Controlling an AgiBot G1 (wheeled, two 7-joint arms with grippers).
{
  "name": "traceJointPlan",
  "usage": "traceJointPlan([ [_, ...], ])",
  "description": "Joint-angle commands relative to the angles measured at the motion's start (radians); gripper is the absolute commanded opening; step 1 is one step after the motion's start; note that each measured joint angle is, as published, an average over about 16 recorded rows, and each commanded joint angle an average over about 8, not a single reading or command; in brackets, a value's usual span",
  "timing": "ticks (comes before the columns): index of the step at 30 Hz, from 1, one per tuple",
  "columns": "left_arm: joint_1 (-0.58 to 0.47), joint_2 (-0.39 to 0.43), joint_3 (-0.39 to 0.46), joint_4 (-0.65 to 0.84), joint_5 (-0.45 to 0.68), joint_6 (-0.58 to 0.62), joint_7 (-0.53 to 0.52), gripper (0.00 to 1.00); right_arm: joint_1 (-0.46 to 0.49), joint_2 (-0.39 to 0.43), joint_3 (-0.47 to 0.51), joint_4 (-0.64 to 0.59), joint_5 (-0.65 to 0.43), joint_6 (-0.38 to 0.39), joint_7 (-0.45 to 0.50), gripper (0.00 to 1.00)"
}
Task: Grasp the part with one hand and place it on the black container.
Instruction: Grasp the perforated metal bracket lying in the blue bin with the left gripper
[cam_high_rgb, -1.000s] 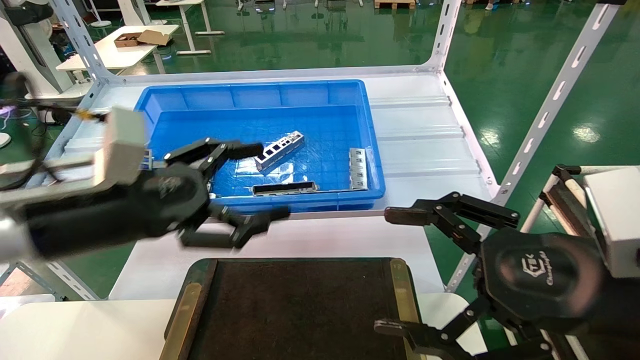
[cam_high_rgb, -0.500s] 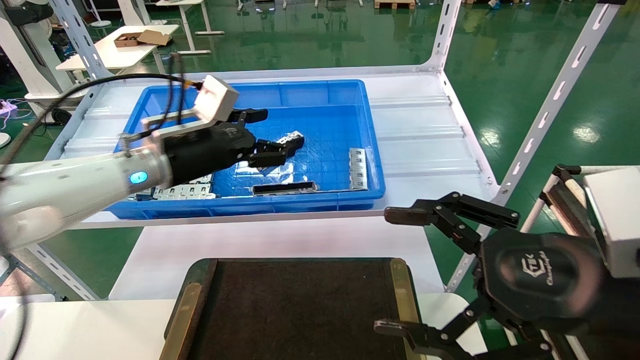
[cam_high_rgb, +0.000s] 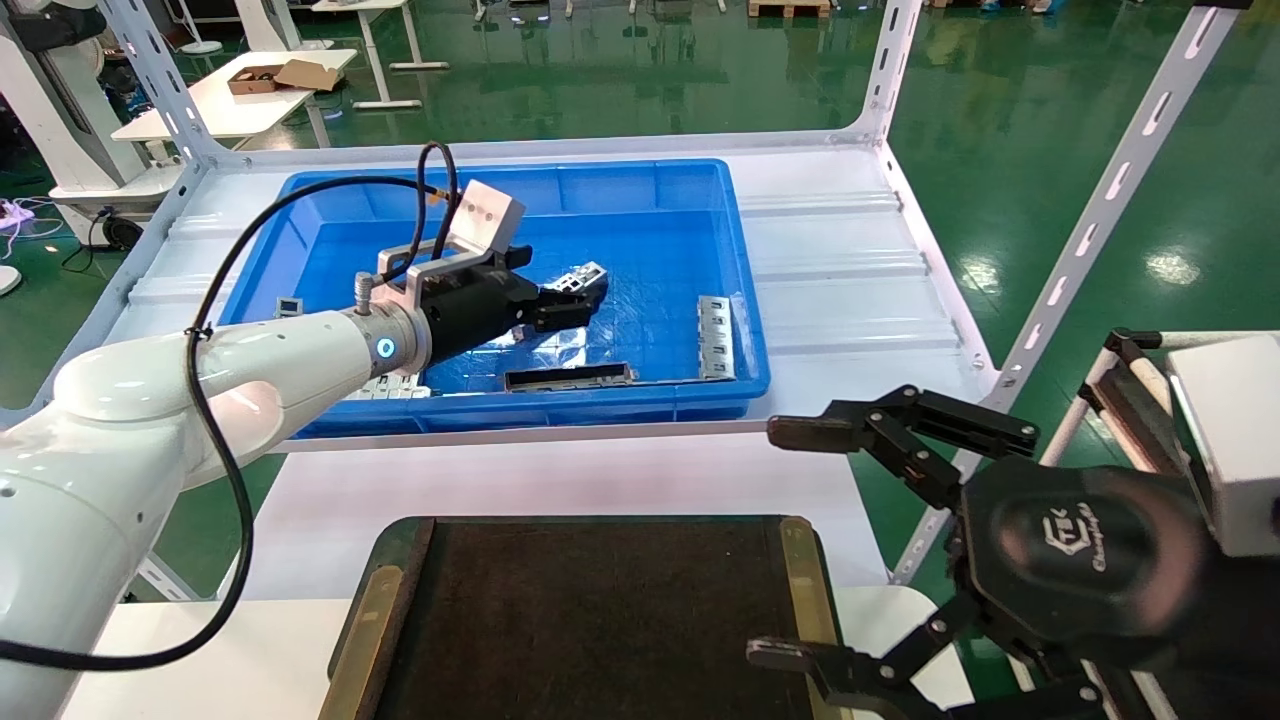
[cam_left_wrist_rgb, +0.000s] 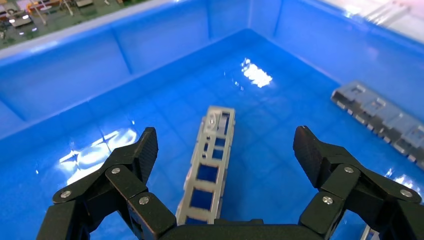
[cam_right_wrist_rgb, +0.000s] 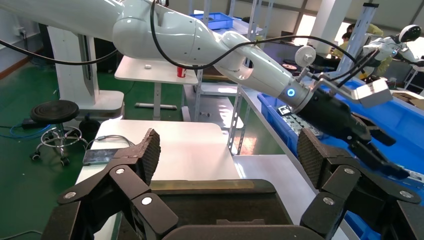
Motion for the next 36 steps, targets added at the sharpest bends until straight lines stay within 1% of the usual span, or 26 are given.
traceJointPlan([
  [1,-0.011,0.015,-0.002,0.041,-0.003,-0.011,0.017,0.0,0.0,0.0,0.0,0.0,0.0,0.0,0.0,0.0],
  [17,-0.011,0.02,0.005,0.108,-0.043,-0.01,0.078,0.0,0.0,0.0,0.0,0.0,0.0,0.0,0.0,0.0],
  [36,-0.007,0.018,-0.001,0.124,-0.094,-0.006,0.096,0.0,0.0,0.0,-0.001,0.0,0.0,0.0,0.0,0.0],
])
